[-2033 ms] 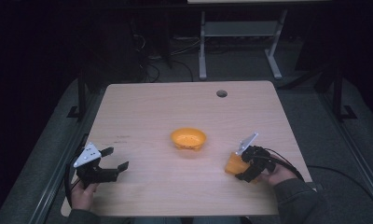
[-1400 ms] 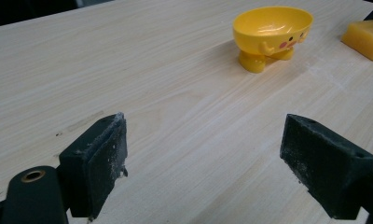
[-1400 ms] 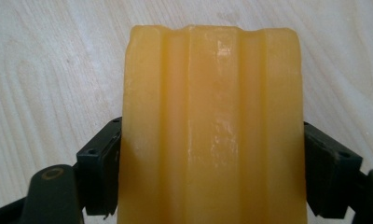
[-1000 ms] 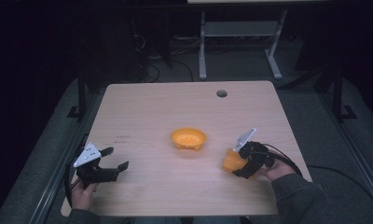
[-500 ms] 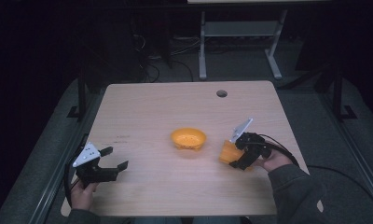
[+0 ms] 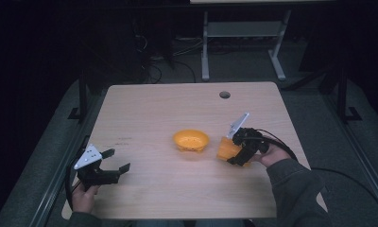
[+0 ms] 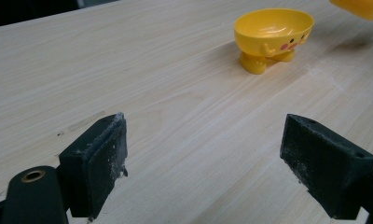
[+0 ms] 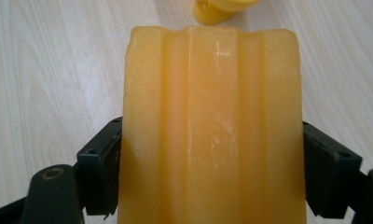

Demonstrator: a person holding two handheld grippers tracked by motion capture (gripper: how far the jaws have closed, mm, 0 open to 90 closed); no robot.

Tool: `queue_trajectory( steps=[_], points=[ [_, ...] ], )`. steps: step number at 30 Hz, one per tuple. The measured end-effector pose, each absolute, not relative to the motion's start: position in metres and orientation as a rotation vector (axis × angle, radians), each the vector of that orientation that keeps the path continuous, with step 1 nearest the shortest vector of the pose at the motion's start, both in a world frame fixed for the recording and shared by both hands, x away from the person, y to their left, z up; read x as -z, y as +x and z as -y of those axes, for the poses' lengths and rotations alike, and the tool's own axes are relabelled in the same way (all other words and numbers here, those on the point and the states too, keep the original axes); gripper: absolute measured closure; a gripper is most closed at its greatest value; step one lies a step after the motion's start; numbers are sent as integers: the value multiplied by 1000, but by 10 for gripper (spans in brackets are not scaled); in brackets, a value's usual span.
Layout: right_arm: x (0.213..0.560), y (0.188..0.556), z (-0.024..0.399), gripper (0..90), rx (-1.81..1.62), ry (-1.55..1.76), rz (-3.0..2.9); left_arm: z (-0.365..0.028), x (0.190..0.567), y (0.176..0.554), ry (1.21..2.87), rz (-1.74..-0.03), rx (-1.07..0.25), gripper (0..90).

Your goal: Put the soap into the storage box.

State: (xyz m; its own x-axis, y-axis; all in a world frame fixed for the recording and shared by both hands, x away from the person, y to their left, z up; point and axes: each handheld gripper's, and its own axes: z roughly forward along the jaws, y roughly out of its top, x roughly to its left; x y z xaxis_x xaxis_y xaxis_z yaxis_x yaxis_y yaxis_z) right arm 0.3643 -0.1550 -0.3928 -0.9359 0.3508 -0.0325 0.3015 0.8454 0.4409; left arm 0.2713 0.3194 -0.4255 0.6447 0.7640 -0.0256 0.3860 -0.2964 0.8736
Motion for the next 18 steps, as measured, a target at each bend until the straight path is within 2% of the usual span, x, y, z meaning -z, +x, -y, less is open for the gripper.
queue_trajectory(
  steps=[18],
  points=[
    [381, 379, 136, 206, -692, 472, -2910, -320, 426, 271, 1908, -910, -502, 141]
  ],
)
